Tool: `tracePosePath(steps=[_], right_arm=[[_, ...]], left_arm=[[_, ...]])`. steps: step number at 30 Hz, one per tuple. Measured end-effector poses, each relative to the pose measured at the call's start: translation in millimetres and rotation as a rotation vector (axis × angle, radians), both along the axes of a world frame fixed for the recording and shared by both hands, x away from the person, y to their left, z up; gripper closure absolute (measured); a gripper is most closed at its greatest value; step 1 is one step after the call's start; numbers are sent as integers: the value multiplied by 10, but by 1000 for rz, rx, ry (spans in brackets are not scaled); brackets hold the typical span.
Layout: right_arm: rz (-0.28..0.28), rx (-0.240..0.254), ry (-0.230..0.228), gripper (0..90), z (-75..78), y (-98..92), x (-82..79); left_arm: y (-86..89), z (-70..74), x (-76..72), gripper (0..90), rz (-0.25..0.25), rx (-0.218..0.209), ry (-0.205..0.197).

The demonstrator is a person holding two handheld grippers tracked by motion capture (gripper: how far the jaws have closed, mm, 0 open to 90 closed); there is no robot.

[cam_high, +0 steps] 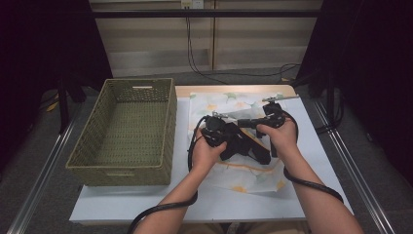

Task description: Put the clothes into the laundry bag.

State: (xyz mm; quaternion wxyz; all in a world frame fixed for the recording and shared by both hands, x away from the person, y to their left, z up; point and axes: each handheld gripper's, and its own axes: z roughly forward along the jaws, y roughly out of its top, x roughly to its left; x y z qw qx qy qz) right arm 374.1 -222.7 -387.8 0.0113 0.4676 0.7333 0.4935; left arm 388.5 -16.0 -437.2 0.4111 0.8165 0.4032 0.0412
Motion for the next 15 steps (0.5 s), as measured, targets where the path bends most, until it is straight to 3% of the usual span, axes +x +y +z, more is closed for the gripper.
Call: tracePosePath(steps=[3,11,15], right_arm=[[1,-3,2,900,2,-4,-2],[1,-12,2,900,-7,1,0],[3,-12,4,900,-5,-7,6]], left_arm=[[8,0,19,876,29,-8,-9],[5,-13,94,856,39,3,-55],[25,-50,97,793,35,12,-32]])
